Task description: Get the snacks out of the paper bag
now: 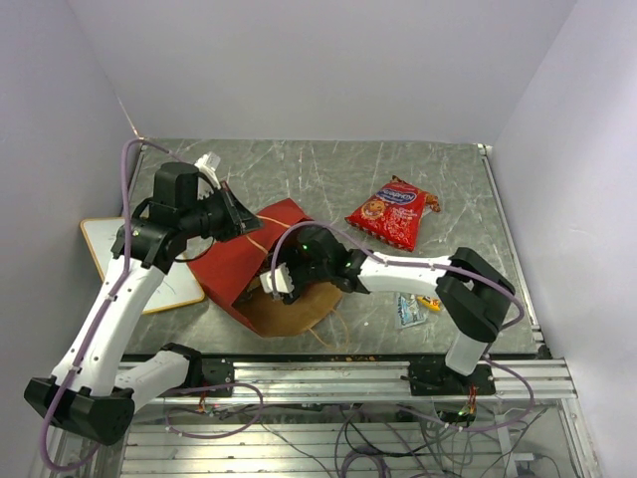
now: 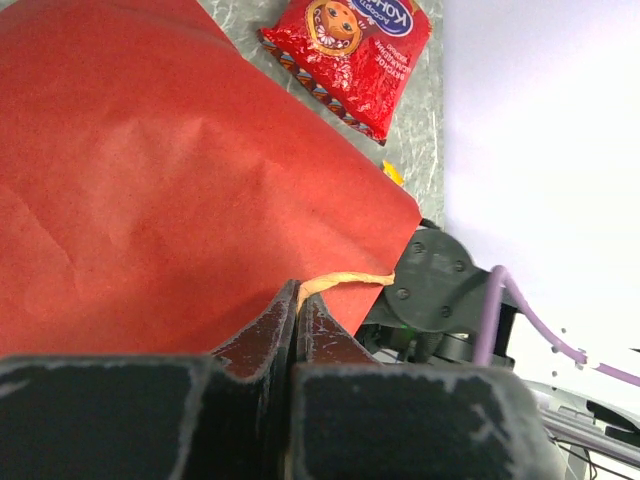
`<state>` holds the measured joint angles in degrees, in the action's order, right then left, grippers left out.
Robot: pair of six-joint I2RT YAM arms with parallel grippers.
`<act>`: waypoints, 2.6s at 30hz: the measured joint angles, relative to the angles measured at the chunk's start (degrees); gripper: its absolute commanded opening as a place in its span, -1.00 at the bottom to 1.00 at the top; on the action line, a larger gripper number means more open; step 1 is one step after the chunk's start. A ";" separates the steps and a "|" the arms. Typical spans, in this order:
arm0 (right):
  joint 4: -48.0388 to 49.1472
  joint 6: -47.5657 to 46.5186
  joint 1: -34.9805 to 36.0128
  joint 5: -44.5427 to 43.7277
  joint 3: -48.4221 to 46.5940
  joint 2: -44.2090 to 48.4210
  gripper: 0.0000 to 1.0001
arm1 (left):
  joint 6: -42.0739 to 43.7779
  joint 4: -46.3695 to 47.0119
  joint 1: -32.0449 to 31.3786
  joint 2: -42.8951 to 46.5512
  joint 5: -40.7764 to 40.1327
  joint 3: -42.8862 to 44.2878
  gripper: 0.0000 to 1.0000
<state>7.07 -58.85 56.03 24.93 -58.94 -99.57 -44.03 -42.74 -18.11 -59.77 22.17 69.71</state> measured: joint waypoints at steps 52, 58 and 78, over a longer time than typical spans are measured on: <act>14.62 7.19 1.70 -17.49 -3.76 -15.58 -0.98 | -1.22 -0.28 0.00 1.11 -1.46 0.48 -0.86; 14.60 8.35 1.70 -18.01 -0.59 -11.37 -1.00 | -1.22 -0.37 0.00 2.51 -1.66 -0.04 -0.86; 8.31 12.66 1.73 -16.13 11.41 10.64 -1.00 | -1.22 -0.04 0.00 2.78 -1.55 -1.77 -0.86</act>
<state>15.38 -46.19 57.76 8.80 -47.53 -88.92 -45.25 -42.78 -18.11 -56.99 20.62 67.94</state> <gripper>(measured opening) 0.060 0.075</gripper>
